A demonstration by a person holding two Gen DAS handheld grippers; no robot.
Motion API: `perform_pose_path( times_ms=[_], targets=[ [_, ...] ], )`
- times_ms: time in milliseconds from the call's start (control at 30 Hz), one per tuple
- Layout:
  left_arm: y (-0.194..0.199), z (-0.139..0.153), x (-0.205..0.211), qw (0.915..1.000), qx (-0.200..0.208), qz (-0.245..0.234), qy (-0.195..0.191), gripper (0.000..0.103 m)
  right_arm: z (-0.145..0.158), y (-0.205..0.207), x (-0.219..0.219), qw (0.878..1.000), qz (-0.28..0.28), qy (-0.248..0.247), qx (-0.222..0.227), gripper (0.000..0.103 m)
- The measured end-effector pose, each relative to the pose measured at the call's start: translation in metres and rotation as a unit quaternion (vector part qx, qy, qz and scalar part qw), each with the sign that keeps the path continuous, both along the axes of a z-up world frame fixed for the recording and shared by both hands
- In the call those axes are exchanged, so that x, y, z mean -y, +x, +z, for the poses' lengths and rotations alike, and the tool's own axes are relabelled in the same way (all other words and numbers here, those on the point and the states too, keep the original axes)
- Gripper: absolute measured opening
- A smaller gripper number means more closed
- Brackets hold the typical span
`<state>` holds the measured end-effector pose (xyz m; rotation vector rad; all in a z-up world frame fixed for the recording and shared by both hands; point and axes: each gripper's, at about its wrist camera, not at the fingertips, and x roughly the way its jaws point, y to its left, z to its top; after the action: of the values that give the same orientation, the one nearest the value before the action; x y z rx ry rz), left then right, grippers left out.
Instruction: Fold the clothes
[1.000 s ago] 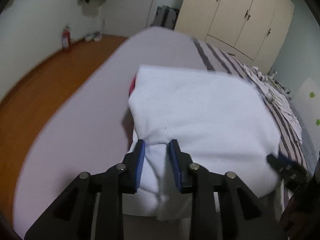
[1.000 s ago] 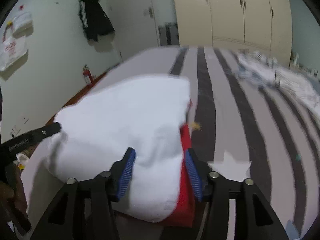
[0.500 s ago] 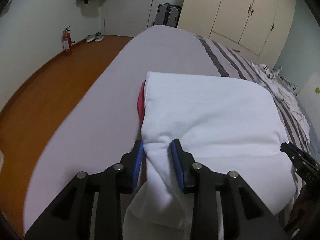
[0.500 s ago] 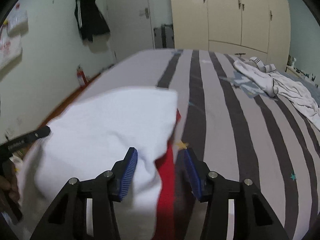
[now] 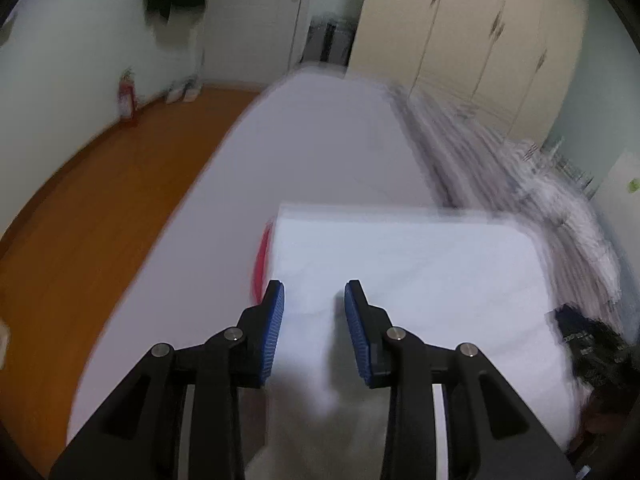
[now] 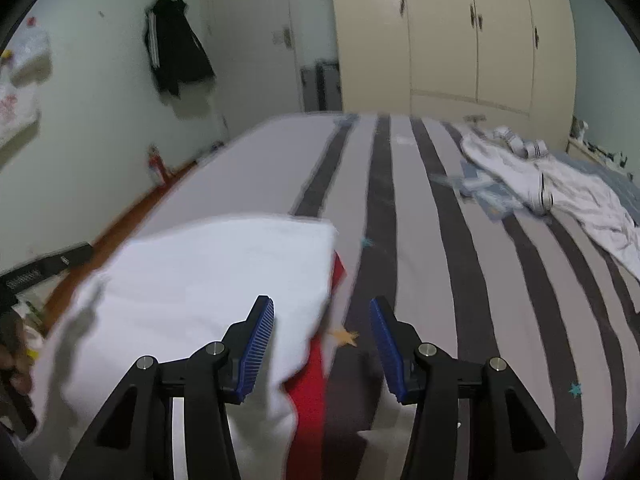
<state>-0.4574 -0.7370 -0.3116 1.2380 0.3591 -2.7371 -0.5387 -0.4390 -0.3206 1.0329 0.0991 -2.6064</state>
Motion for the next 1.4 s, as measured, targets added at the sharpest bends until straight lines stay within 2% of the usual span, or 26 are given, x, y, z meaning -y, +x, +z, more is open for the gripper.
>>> perform_pose_path(
  times_ms=[33,100,200,300,433,467,600,733,867,933,1067,1100,1133,1267,1333,1400],
  targets=[
    [0.0,-0.008,0.001,1.0,0.0,-0.005,0.001,0.031,-0.01,-0.002,-0.001,1.0,-0.004,0.001,0.009,0.045],
    [0.0,-0.005,-0.001,1.0,-0.005,-0.005,-0.007,0.031,-0.02,-0.004,-0.004,1.0,-0.01,-0.004,0.02,0.045],
    [-0.003,0.019,-0.003,0.9994,-0.033,-0.001,0.002,0.031,-0.003,-0.003,-0.006,1.0,-0.008,-0.012,0.013,0.045],
    [-0.006,0.047,-0.005,0.9971,-0.075,-0.001,0.012,0.031,0.028,-0.001,-0.006,0.999,-0.001,-0.021,-0.035,0.045],
    [-0.039,0.046,-0.015,0.9978,-0.064,-0.016,0.003,0.031,0.042,-0.024,0.014,0.998,0.021,-0.014,-0.052,0.045],
    [-0.046,0.04,-0.017,0.9986,-0.05,-0.016,-0.002,0.031,0.04,-0.032,0.02,0.998,0.025,-0.008,-0.049,0.045],
    [-0.06,-0.001,-0.01,0.9996,0.021,-0.003,0.02,0.031,0.016,-0.064,0.046,0.999,0.044,0.02,0.002,0.045],
    [-0.055,0.01,-0.011,0.9995,0.022,-0.002,0.022,0.031,0.005,-0.074,0.052,0.998,0.045,0.039,0.014,0.046],
    [-0.031,0.048,-0.008,0.9985,-0.026,0.022,0.043,0.032,0.025,-0.067,0.038,0.999,0.039,0.019,0.008,0.046],
    [-0.01,0.075,-0.018,0.9975,-0.051,0.025,0.042,0.042,0.043,-0.052,0.022,0.999,0.035,-0.009,-0.011,0.046],
    [0.036,0.118,-0.042,0.9959,-0.08,0.022,0.036,0.059,0.071,-0.016,-0.014,0.998,0.035,-0.059,-0.011,0.046],
    [0.048,0.125,-0.048,0.9956,-0.084,0.023,0.034,0.067,0.077,-0.006,-0.025,0.997,0.034,-0.068,-0.009,0.047],
    [0.061,0.132,-0.055,0.9953,-0.088,0.025,0.032,0.074,0.084,0.006,-0.036,0.997,0.031,-0.073,-0.011,0.053],
    [0.116,0.155,-0.099,0.9952,-0.091,0.03,0.019,0.082,0.111,0.053,-0.074,0.997,0.021,-0.074,-0.024,0.077],
    [0.143,0.164,-0.13,0.9957,-0.087,0.032,0.004,0.089,0.122,0.074,-0.089,0.997,0.028,-0.065,-0.032,0.086],
    [0.163,0.168,-0.154,0.9957,-0.084,0.036,-0.01,0.096,0.133,0.098,-0.105,0.997,0.044,-0.06,-0.037,0.09]
  ],
)
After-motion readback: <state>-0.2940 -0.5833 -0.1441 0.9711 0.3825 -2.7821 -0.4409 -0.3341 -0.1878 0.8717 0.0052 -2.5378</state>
